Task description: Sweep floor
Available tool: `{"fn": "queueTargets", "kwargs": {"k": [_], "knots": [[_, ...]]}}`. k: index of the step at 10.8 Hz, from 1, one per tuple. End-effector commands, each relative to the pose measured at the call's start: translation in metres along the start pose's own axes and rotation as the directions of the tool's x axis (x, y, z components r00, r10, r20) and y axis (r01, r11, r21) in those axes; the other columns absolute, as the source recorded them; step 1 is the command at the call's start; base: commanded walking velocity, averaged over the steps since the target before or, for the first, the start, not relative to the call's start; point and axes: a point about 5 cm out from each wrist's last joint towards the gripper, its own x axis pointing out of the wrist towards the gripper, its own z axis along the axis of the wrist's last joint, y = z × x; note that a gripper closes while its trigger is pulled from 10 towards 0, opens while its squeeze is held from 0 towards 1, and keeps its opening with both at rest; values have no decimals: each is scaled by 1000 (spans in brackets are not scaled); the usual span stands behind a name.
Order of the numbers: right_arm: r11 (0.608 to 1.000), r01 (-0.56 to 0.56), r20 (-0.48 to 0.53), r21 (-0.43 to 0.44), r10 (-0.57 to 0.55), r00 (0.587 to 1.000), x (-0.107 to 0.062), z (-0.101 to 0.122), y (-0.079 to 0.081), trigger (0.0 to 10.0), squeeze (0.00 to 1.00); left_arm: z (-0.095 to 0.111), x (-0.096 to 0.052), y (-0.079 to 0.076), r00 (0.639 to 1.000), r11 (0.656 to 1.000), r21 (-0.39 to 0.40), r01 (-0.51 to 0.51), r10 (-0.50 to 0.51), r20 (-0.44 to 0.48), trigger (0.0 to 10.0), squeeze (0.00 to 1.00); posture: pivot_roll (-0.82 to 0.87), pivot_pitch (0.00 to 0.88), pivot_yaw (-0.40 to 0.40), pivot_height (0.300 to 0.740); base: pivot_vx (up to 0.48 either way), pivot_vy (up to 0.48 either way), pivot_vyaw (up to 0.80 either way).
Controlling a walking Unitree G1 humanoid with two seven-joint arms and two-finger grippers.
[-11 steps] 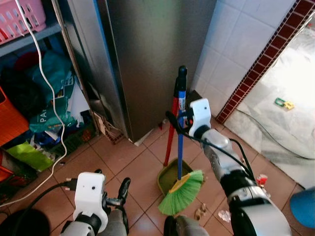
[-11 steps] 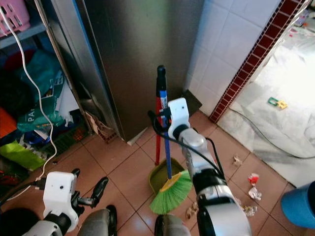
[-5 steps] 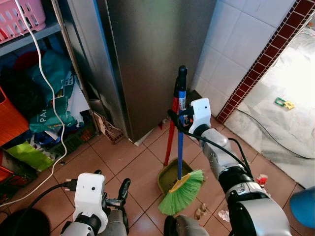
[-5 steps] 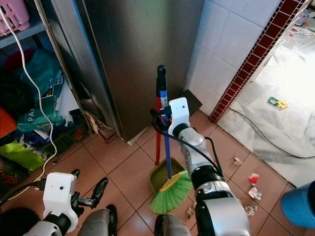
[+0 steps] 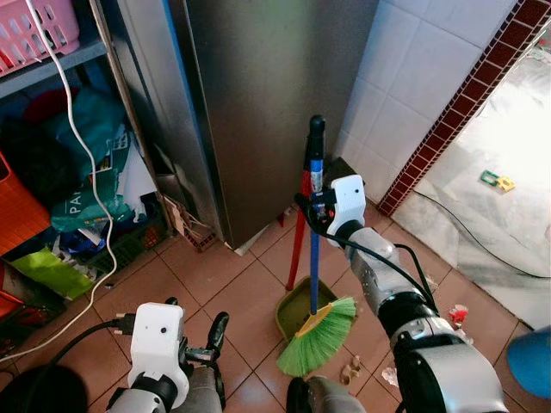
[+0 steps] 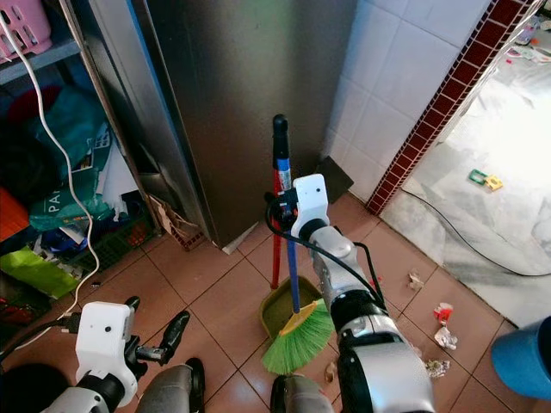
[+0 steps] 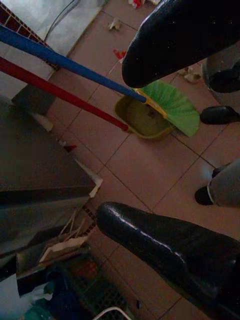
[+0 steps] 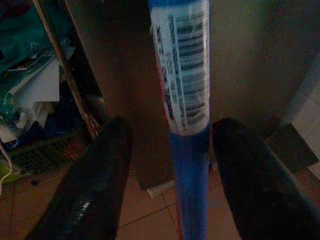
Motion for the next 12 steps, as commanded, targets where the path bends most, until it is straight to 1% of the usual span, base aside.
{"fn": "queueTargets", "kwargs": {"k": [1, 6, 11, 12], "knots": [[1000, 23, 6, 11, -23, 1000, 0, 0, -3, 0, 0, 1, -3, 0, 1000, 1000, 2, -10, 10, 5, 10000, 0, 170, 200, -52, 740, 0, 0, 0], [999, 46, 1, 12, -46, 999, 2, -1, -3, 0, 0, 1, -5, 0, 1000, 1000, -2, -19, 19, 5, 10000, 0, 178, 207, -57, 740, 0, 0, 0], [998, 67, 0, 17, -67, 998, 2, -1, -6, 0, 0, 2, -3, 1, 1000, 1000, 2, -22, 22, 11, 10000, 0, 180, 200, -56, 740, 0, 0, 0], [997, 69, 7, 18, -69, 998, 1, 1, -9, 0, 0, 2, -2, 1, 1000, 1000, 3, -21, 21, 12, 10000, 0, 179, 197, -56, 740, 0, 0, 0]]}}
